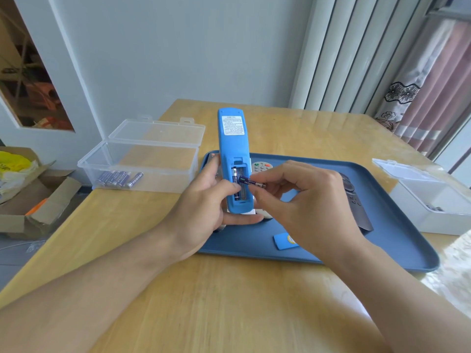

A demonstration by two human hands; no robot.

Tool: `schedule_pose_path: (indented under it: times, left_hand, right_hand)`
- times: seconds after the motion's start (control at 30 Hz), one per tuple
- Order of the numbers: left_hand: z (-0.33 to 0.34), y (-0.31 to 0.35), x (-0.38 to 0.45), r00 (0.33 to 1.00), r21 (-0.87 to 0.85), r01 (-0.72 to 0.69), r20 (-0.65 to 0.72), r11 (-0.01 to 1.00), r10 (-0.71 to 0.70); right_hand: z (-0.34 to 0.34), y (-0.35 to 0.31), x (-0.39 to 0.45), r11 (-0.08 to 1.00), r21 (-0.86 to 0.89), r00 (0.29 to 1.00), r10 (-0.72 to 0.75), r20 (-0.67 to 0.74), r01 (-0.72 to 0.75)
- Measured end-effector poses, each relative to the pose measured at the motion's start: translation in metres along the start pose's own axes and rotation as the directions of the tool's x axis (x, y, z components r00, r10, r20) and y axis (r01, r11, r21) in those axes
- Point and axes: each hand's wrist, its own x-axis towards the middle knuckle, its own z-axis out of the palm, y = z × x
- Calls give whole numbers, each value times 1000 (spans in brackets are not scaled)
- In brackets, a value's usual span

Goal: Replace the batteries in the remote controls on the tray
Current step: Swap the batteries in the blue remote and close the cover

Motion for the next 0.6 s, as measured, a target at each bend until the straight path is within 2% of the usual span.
schedule_pose_path:
  times: [0.23, 0.33, 0.4, 0.5, 0.6]
  left_hand:
    - [-2, 2, 1, 998, 15, -70, -10, 997, 70]
    - [-1, 1, 2, 997, 25, -70, -12, 997, 70]
    - [-1, 1, 2, 998, 22, -59, -11, 998, 59]
    - [-1, 3, 3, 999, -21, -42, 3, 999, 43]
    - [-1, 7, 4, 999, -47, -42, 4, 998, 42]
  right_hand:
    - [2, 1, 1, 989, -56, 988, -133, 76, 137]
    - [2, 4, 2, 988, -59, 985, -137, 104, 144]
    - [1, 4, 2, 997, -16, 989, -70, 127, 73]
    - [0, 1, 4, 980, 126, 983, 139, 122, -154]
    - [1, 2, 6, 895, 213, 919, 371, 129, -391]
